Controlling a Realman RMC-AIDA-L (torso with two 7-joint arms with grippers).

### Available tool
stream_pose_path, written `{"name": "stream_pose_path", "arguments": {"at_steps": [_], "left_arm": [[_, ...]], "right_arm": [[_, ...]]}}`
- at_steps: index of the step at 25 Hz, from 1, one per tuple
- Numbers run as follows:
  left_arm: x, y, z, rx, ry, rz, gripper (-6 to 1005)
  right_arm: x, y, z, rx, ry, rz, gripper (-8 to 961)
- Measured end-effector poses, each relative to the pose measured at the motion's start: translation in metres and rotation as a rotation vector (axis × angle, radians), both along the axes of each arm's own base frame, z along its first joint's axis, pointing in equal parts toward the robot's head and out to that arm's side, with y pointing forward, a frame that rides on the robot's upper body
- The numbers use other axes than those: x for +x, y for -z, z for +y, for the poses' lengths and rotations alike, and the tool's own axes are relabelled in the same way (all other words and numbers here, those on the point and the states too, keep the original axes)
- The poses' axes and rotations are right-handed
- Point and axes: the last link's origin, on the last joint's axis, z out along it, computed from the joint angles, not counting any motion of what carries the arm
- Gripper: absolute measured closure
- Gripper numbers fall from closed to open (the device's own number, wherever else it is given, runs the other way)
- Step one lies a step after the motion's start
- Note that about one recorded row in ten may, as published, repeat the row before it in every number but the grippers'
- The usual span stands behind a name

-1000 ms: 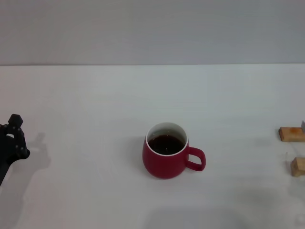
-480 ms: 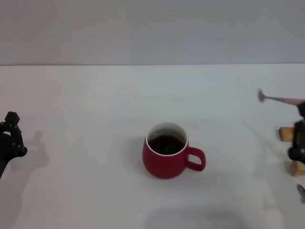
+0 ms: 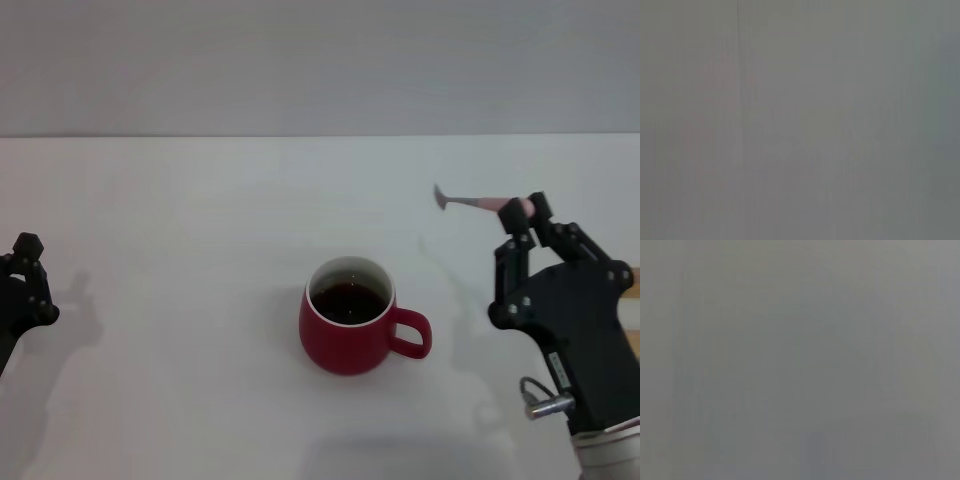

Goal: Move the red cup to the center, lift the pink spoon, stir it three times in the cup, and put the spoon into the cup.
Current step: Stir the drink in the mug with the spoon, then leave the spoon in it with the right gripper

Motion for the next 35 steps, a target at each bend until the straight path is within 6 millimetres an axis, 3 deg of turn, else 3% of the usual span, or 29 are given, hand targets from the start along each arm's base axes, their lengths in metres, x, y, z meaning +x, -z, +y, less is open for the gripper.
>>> {"name": "stream_pose_path", "arguments": {"at_steps": [20, 35], "left_arm": [[-0.003, -0.001, 0.001, -0.006, -0.006, 0.019, 1000], [-0.004, -0.001, 0.000, -0.008, -0.009, 0.021, 1000]], "right_arm": [[-0.032, 0.026, -0.017, -0.107, -0.057, -0.037, 920], [-0.036, 0.036, -0.034, -0.169, -0.072, -0.035, 921]]}}
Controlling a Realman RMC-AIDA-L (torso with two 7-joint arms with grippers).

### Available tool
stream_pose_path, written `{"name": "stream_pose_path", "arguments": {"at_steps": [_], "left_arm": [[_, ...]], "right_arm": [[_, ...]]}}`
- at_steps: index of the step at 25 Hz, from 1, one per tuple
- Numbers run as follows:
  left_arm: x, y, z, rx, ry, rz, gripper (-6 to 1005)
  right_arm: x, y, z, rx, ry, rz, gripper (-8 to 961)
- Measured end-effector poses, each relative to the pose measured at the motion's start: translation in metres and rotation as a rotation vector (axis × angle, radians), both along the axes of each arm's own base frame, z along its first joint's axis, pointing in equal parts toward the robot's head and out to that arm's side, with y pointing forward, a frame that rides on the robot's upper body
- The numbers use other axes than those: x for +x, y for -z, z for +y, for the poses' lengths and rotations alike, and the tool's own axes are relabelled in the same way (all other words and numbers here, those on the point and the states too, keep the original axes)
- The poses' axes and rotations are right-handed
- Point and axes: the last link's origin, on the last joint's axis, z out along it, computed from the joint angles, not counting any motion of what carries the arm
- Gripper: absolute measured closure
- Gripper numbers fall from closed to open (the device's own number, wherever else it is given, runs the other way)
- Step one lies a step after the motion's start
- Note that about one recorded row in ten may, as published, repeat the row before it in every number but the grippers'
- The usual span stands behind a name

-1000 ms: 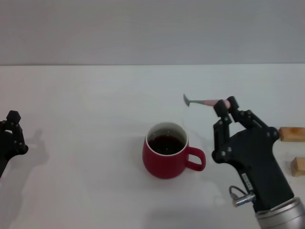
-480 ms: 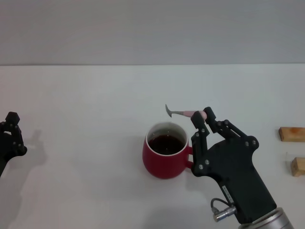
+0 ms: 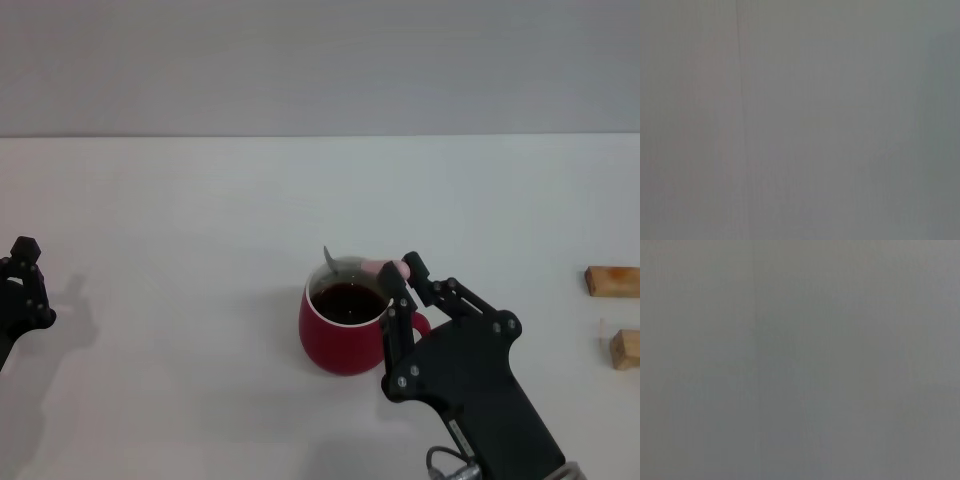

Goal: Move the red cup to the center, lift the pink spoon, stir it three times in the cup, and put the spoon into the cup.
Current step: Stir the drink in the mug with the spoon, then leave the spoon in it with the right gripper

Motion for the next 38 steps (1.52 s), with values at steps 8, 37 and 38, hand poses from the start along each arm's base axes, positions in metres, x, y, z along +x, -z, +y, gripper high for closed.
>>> {"name": "stream_pose_path", "arguments": {"at_steps": [8, 37, 38], "left_arm": [[-0.001, 0.000, -0.002, -0.005, -0.001, 0.003, 1000], [-0.003, 0.000, -0.003, -0.011, -0.005, 0.013, 1001], [-0.003, 0.000, -0.003, -0.011, -0.005, 0.013, 1001]], "right_arm": [[-0.004, -0.002, -0.012, 0.031, 0.007, -0.015, 921], [0.012, -0.001, -0.020, -0.015, 0.115, 0.034, 920], [0.014, -0.001, -0.020, -0.020, 0.119, 0.039, 920]]}}
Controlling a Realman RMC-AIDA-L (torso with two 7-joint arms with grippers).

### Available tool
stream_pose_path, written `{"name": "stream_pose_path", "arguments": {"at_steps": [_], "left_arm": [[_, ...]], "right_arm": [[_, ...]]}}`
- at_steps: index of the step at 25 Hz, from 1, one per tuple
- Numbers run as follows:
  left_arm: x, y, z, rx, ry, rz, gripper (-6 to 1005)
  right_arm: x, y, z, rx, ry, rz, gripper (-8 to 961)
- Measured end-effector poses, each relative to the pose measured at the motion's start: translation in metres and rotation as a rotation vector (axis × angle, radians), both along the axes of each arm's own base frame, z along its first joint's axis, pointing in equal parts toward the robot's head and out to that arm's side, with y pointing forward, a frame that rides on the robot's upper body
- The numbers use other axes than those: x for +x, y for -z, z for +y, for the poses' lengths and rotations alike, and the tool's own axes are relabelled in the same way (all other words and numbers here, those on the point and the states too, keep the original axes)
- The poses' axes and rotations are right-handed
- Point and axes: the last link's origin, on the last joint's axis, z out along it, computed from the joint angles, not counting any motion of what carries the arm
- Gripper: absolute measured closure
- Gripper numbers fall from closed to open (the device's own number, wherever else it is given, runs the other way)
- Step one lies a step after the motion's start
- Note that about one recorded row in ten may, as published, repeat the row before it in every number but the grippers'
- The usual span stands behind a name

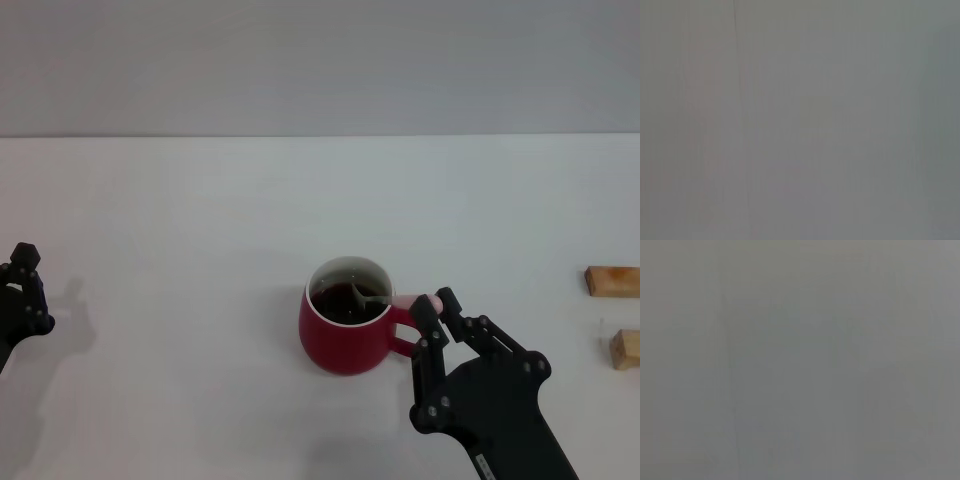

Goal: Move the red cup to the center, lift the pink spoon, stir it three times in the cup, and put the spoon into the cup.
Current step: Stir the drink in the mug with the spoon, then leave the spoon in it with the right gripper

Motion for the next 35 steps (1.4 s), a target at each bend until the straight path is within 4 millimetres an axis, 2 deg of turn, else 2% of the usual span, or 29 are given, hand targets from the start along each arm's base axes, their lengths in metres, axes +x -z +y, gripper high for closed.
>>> {"name": "stream_pose_path", "arguments": {"at_steps": [4, 35], "left_arm": [[0.000, 0.000, 0.001, 0.000, 0.002, 0.001, 1001], [-0.001, -0.001, 0.001, -0.002, -0.001, 0.004, 1000]], "right_arm": [[0.005, 0.001, 0.002, -0.022, 0.006, 0.017, 920], [0.006, 0.016, 0.029, -0.140, 0.011, 0.013, 920]]}}
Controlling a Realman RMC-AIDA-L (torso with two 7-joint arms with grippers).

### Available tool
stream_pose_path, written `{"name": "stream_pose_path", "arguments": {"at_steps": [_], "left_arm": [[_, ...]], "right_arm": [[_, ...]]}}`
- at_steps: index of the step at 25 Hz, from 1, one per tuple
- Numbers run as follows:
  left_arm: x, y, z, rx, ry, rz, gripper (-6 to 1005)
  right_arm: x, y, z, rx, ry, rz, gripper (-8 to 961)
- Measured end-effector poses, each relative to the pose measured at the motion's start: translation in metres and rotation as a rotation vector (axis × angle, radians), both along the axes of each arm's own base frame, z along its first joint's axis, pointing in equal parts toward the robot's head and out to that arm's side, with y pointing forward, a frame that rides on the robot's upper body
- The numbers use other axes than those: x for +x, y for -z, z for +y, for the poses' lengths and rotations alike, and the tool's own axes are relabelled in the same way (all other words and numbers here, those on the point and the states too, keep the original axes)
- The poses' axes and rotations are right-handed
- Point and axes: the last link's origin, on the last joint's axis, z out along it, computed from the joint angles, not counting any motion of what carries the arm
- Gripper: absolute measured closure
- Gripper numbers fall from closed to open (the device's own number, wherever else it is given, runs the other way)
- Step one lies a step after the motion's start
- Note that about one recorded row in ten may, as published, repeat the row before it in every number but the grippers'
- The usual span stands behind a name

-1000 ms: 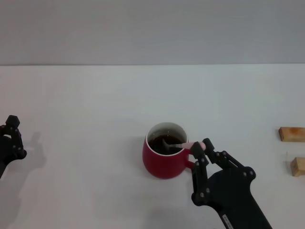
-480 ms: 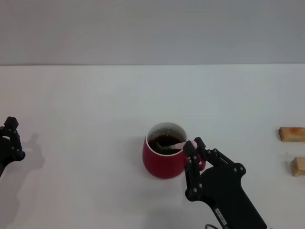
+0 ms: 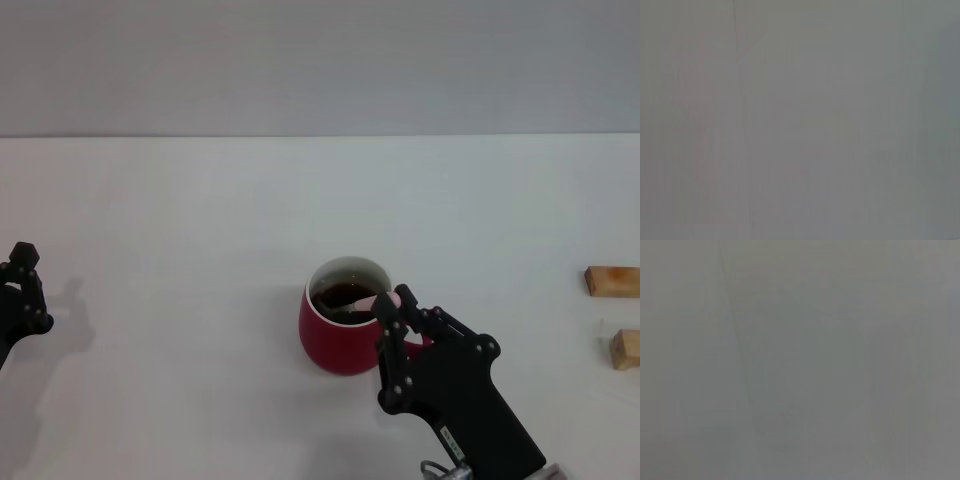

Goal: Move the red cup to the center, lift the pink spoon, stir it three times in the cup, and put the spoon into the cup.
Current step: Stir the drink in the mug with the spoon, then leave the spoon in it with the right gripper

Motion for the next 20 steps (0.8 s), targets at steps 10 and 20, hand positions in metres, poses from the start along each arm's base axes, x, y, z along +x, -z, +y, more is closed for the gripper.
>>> {"name": "stream_pose_path", "arguments": {"at_steps": [10, 20], "left_arm": [[0.000, -0.001, 0.000, 0.005, -0.002, -0.003, 1001], [0.001, -0.001, 0.004, 0.007, -0.002, -0.005, 1001]], "right_arm": [[0.004, 0.003, 0.010, -0.027, 0.008, -0.015, 920], [0.010, 0.006, 0.028, -0.066, 0.013, -0.017, 921]]}}
